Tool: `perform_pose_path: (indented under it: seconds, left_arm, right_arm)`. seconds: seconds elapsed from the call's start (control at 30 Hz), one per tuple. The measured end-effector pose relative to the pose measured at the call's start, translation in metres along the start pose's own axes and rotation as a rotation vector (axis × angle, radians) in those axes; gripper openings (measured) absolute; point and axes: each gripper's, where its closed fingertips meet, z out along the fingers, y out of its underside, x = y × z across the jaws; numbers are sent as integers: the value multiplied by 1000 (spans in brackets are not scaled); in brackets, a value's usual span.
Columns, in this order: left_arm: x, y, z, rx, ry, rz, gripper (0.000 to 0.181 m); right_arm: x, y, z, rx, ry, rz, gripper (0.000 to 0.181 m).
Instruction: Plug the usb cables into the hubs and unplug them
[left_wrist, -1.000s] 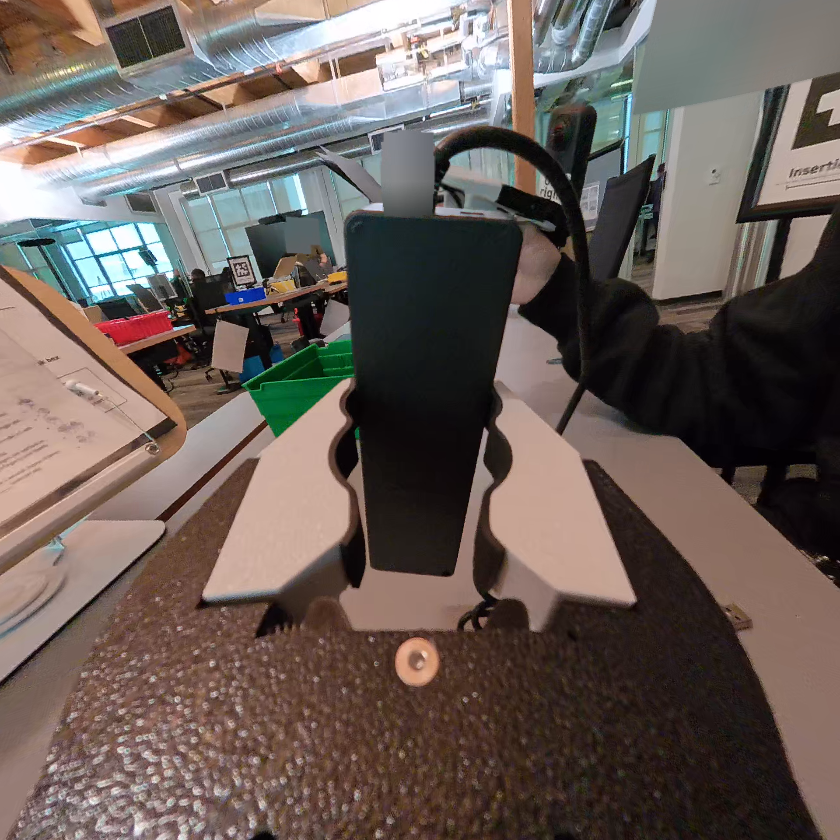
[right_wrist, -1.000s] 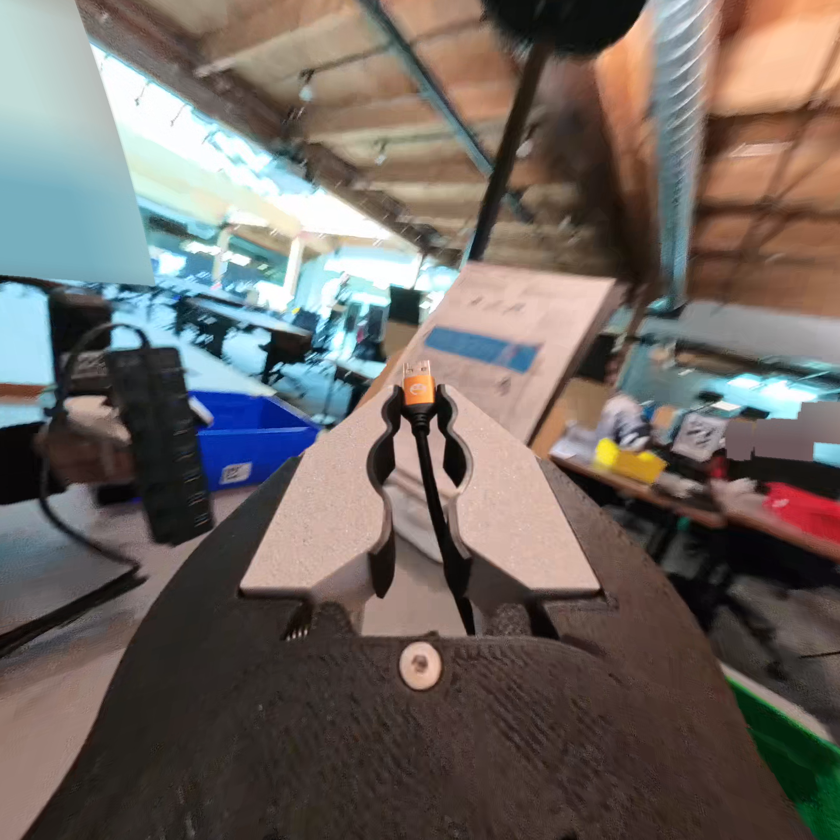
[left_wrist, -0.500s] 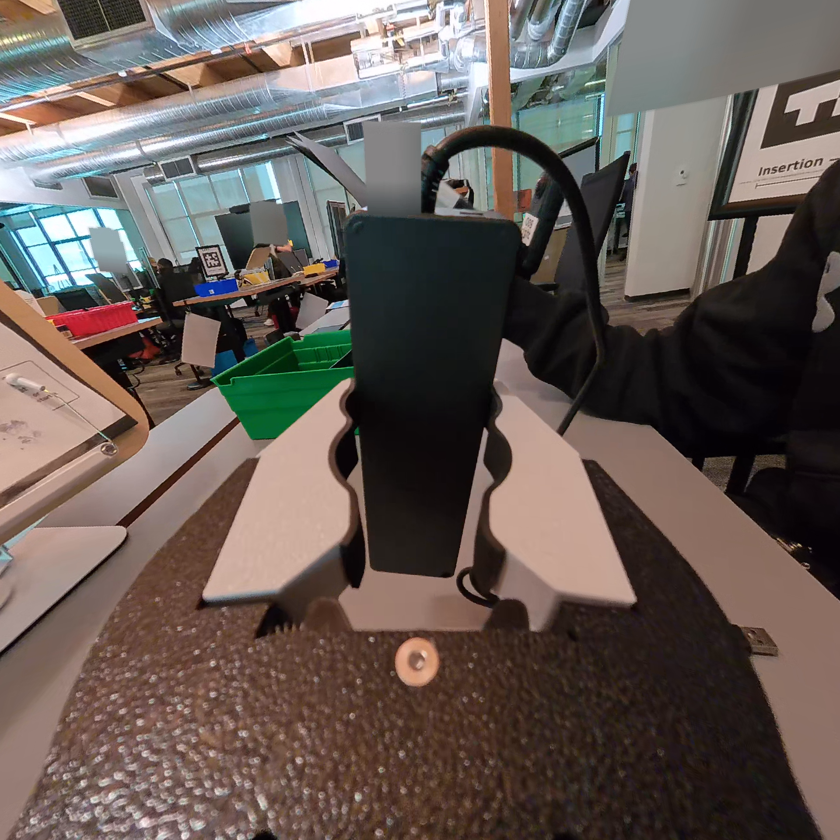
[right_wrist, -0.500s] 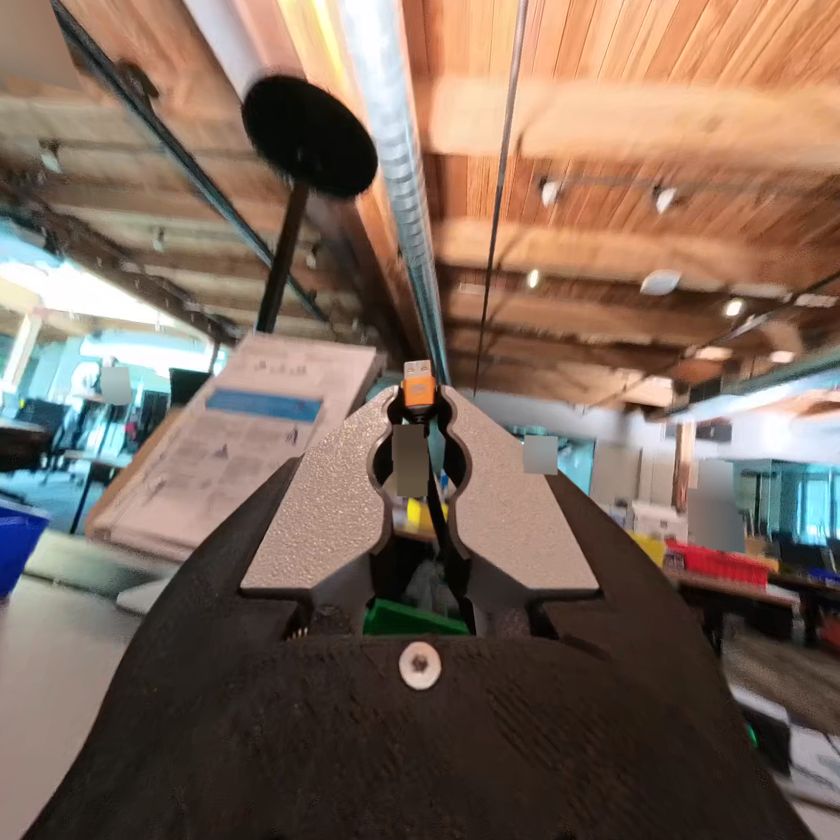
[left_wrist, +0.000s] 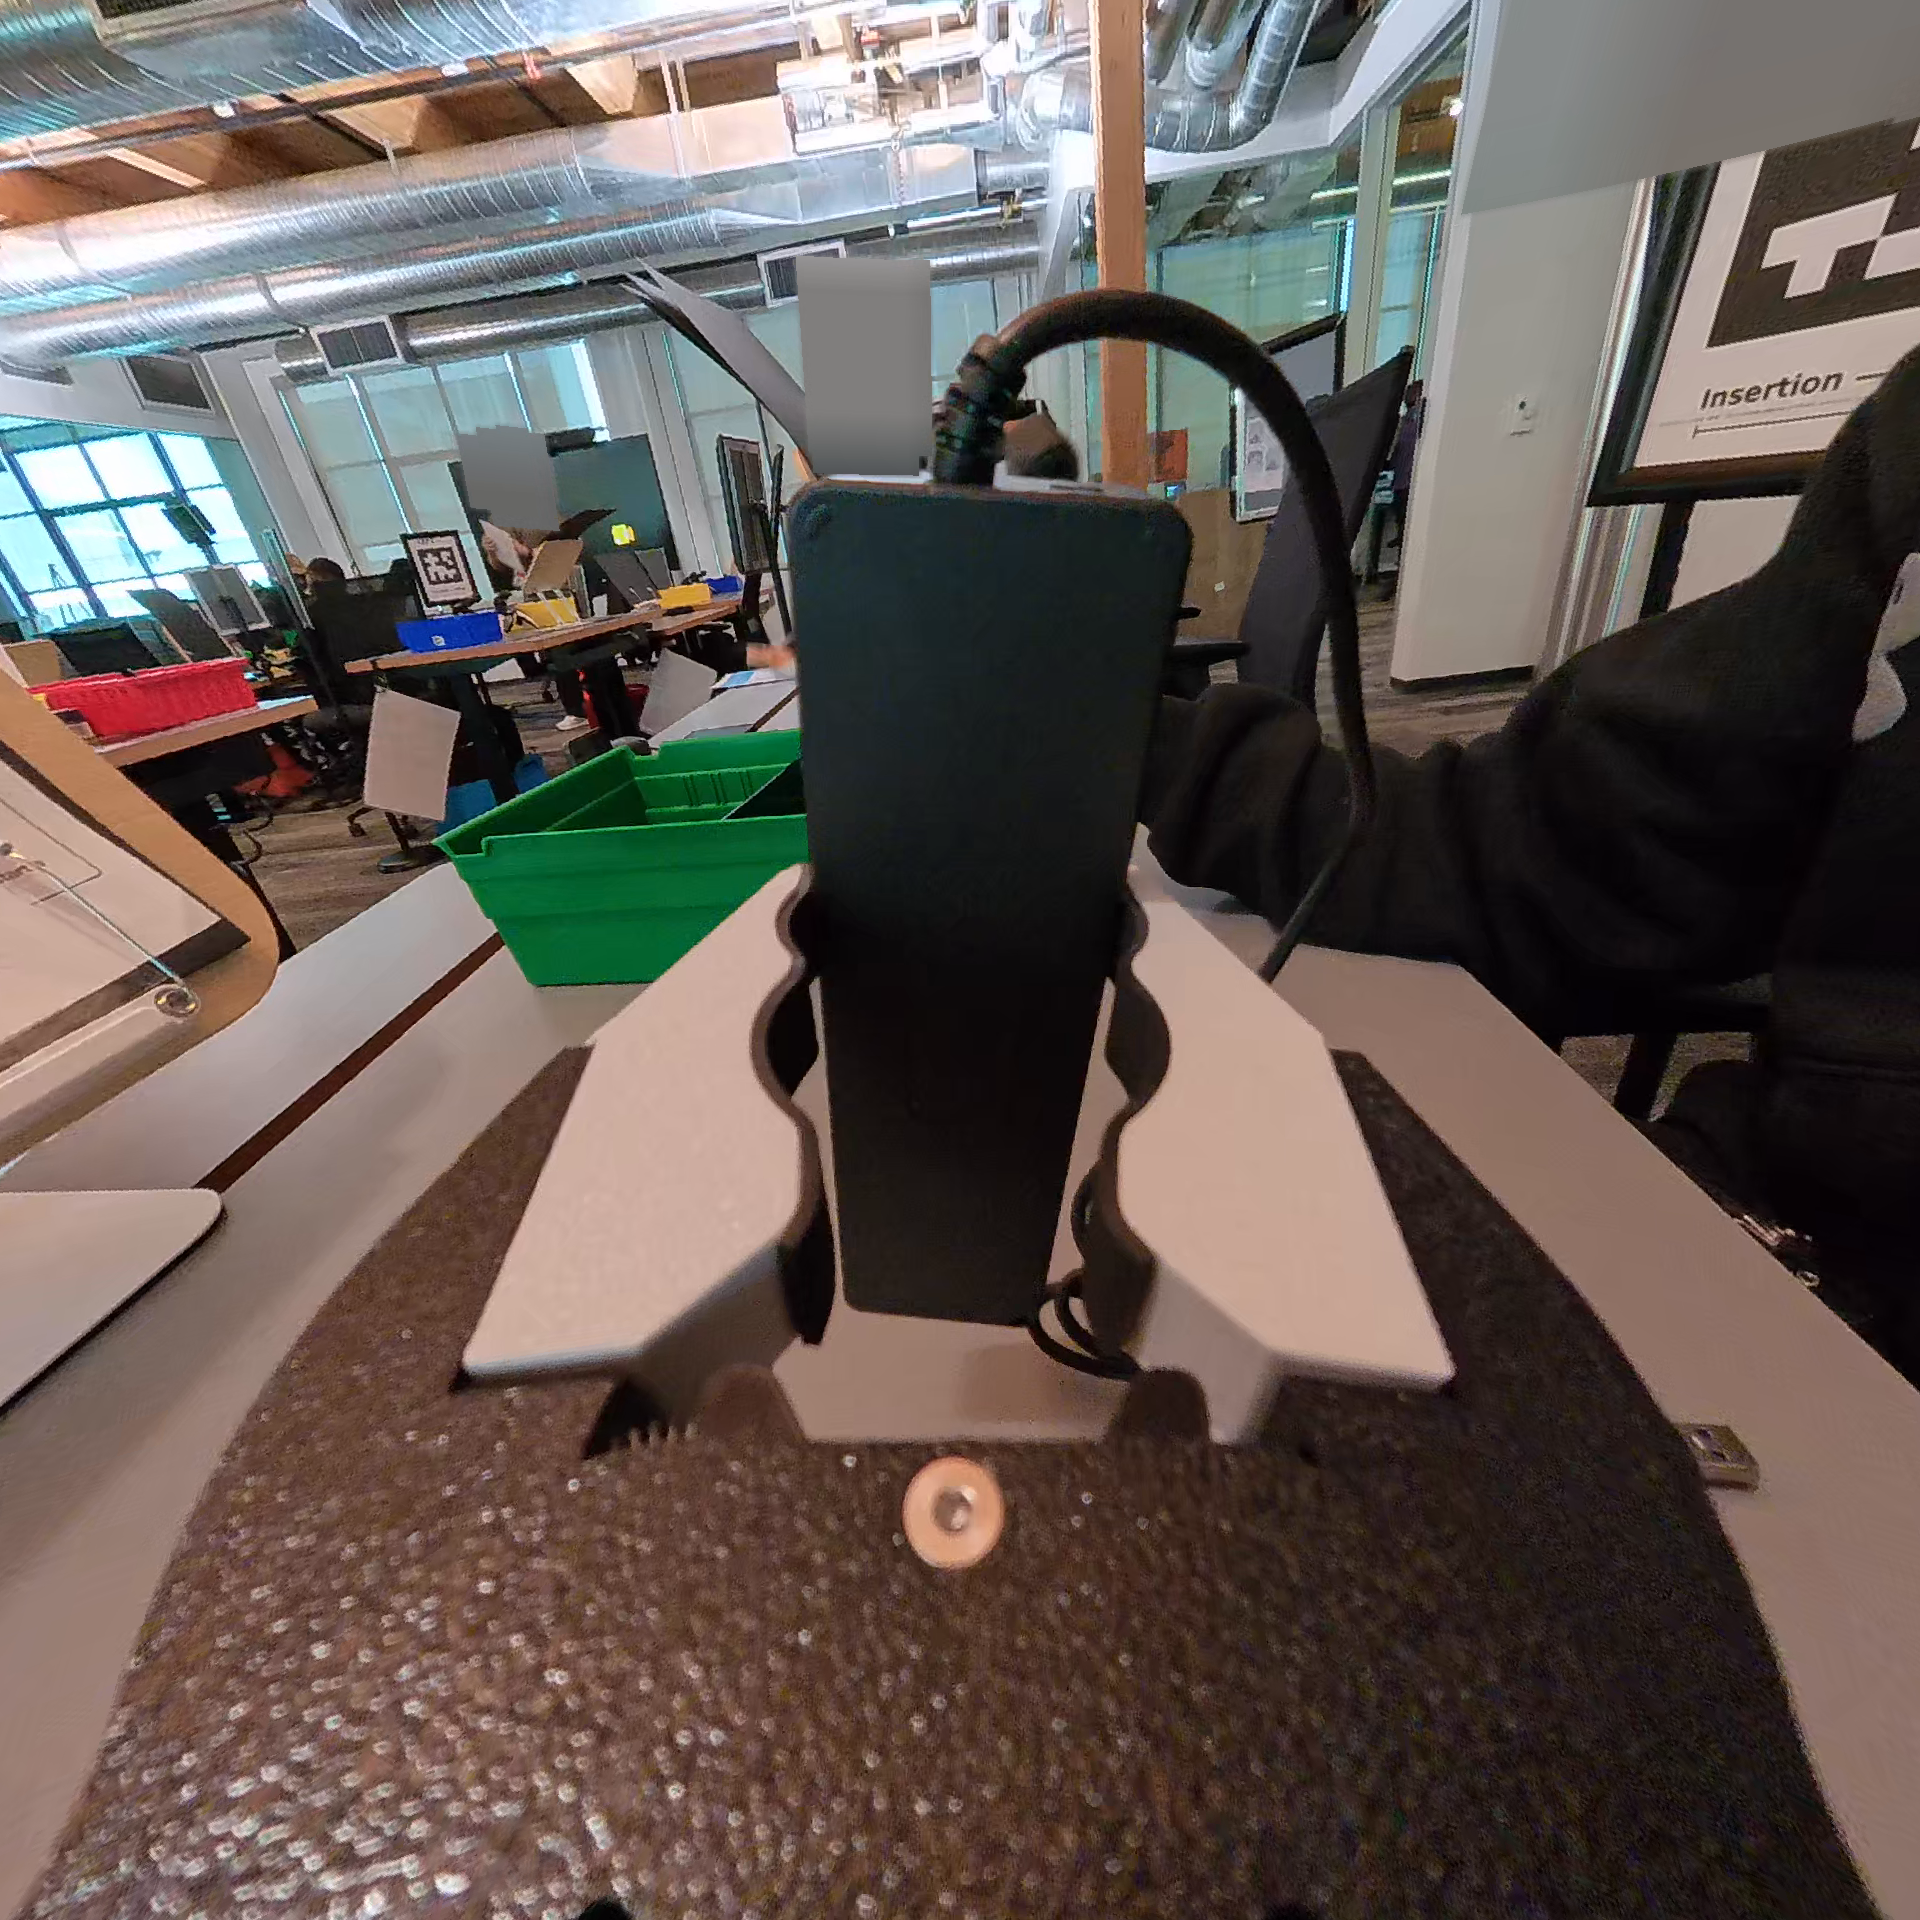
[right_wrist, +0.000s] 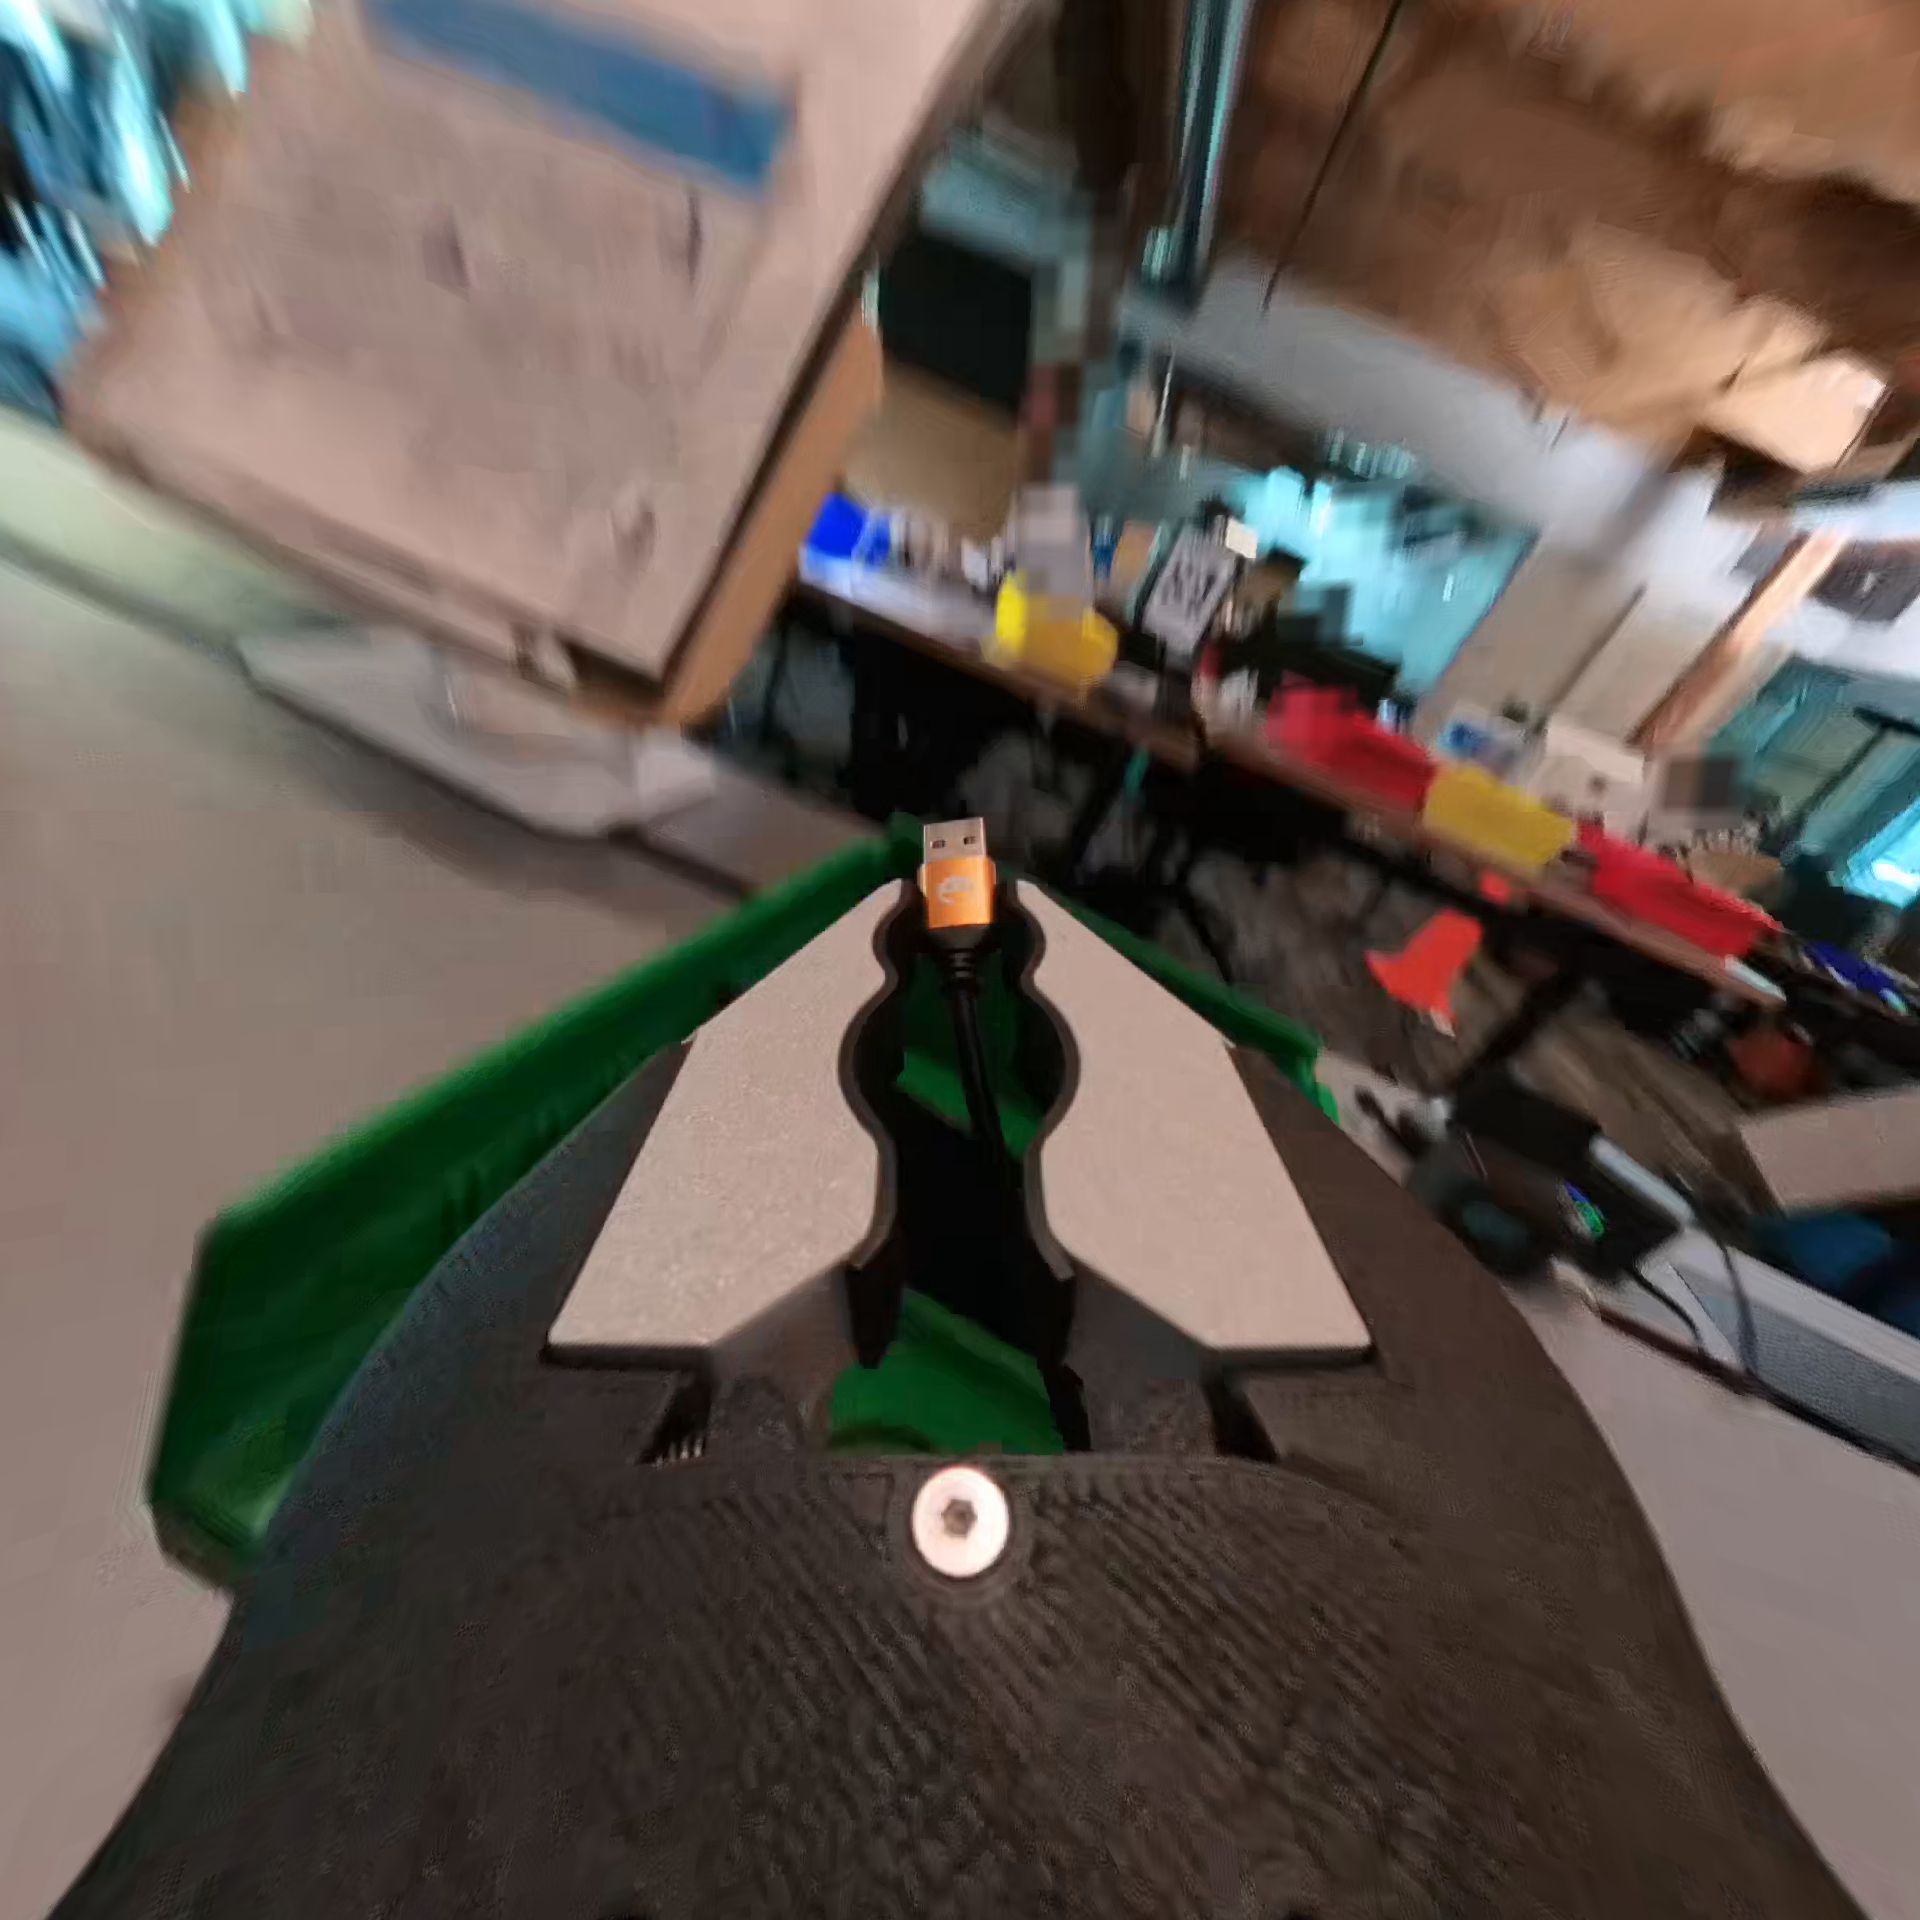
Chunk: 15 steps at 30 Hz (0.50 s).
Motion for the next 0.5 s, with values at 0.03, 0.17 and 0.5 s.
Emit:
perform_pose_path:
  seconds: [0.03,0.17,0.5]
  left_arm:
    - [0,0,0,0,3,-2,53]
    - [1,2,1,-3,9,-9,53]
    - [2,3,2,-4,14,-17,53]
  right_arm:
    - [-4,20,1,-107,-27,-40,13]
    - [-11,89,-7,-484,-98,-247,13]
    - [5,38,-12,-228,4,7,90]
